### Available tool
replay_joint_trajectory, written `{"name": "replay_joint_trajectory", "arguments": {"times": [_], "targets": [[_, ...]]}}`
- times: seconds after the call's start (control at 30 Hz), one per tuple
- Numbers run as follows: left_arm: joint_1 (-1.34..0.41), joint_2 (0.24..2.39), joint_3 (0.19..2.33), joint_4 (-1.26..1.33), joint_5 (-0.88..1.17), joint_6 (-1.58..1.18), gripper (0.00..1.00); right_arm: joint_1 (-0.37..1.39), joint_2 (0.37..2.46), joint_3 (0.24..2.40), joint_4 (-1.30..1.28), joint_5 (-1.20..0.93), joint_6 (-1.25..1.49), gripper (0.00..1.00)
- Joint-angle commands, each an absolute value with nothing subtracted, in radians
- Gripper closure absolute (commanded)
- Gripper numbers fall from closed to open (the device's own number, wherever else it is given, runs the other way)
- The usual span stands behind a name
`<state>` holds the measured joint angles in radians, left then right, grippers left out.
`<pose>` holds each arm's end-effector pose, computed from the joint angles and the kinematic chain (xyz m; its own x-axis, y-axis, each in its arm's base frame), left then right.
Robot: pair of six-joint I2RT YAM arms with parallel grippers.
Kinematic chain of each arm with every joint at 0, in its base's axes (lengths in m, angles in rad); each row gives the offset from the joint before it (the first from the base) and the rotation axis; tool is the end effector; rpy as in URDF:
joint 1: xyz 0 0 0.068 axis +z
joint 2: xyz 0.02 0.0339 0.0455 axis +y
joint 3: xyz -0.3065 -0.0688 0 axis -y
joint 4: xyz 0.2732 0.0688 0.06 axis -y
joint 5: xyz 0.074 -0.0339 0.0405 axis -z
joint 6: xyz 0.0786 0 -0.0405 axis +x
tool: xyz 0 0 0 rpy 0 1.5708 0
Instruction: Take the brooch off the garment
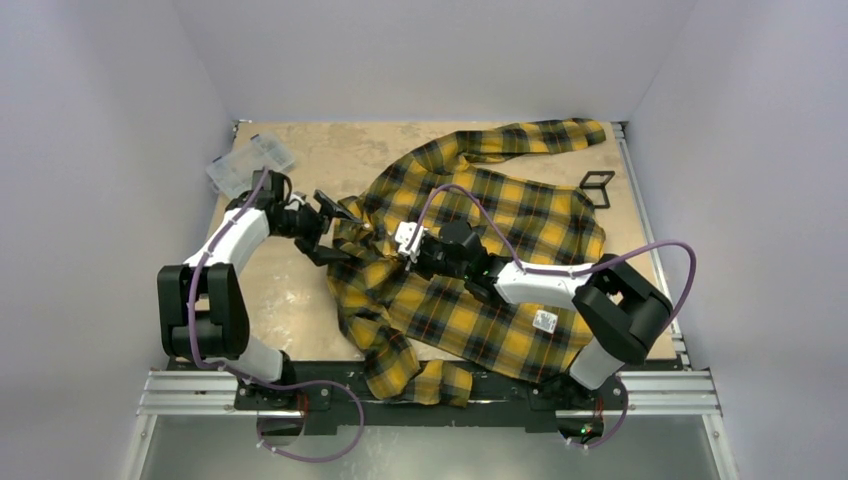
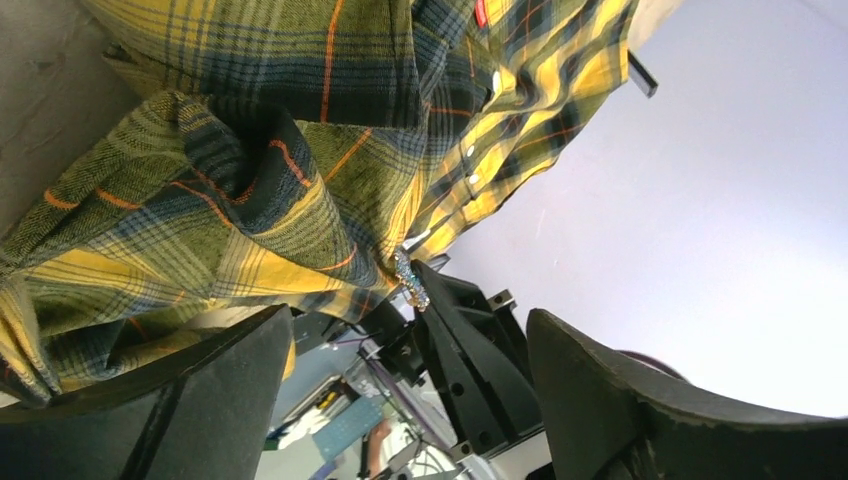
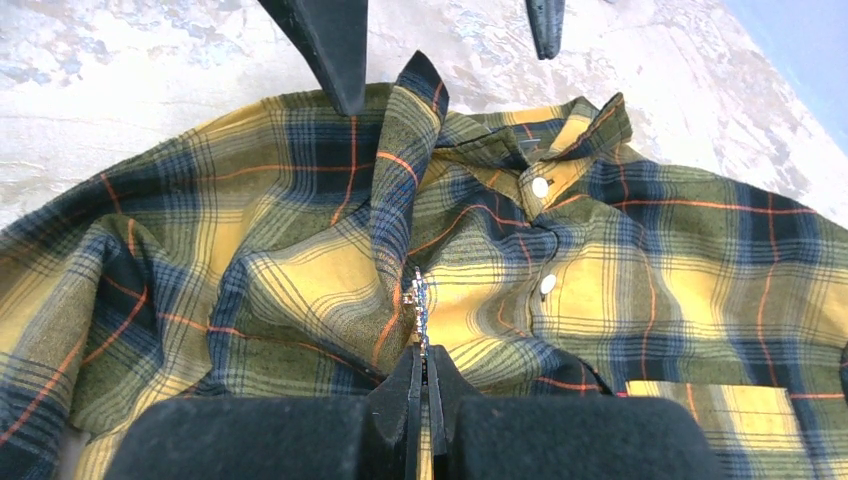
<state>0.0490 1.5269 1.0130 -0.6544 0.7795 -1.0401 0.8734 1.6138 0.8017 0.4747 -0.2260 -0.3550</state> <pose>0.3272 -0.0393 0.2181 -0.6723 -0.6471 0.3595 -0.6710 0.3275 -0.6652 0.2477 0.3231 0.2129 0.1075 -0.3991 -0.9106 -0.9017 0.3467 -0.2584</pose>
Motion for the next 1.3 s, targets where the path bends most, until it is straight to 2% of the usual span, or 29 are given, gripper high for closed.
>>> {"name": "replay_joint_trajectory", "arguments": {"times": [0.0,0.2,0.33,0.5,0.77,1.07,1.27], "targets": [[0.033,1.514,1.06,-0.679,0.821,-0.94,0.19,0.847,1.583,0.841,0.487,-0.294,-0.282,1.0],[0.011,1.508,1.044,-0.624,0.855,-0.973,0.33,0.83,1.584,0.858,0.491,-0.328,-0.213,1.0],[-0.031,1.506,1.045,-0.569,0.887,-1.002,0.49,0.83,1.578,0.849,0.494,-0.325,-0.272,1.0],[-0.079,1.527,1.054,-0.53,0.889,-1.028,0.6,0.834,1.566,0.829,0.519,-0.276,-0.332,1.0],[-0.135,1.6,1.035,-0.466,0.875,-1.099,0.63,0.841,1.558,0.816,0.544,-0.268,-0.406,1.0],[-0.151,1.638,1.044,-0.419,0.9,-1.12,0.72,0.853,1.546,0.79,0.571,-0.261,-0.444,1.0],[-0.176,1.647,1.03,-0.414,0.901,-1.129,0.73,0.856,1.542,0.788,0.58,-0.256,-0.45,1.0]]}}
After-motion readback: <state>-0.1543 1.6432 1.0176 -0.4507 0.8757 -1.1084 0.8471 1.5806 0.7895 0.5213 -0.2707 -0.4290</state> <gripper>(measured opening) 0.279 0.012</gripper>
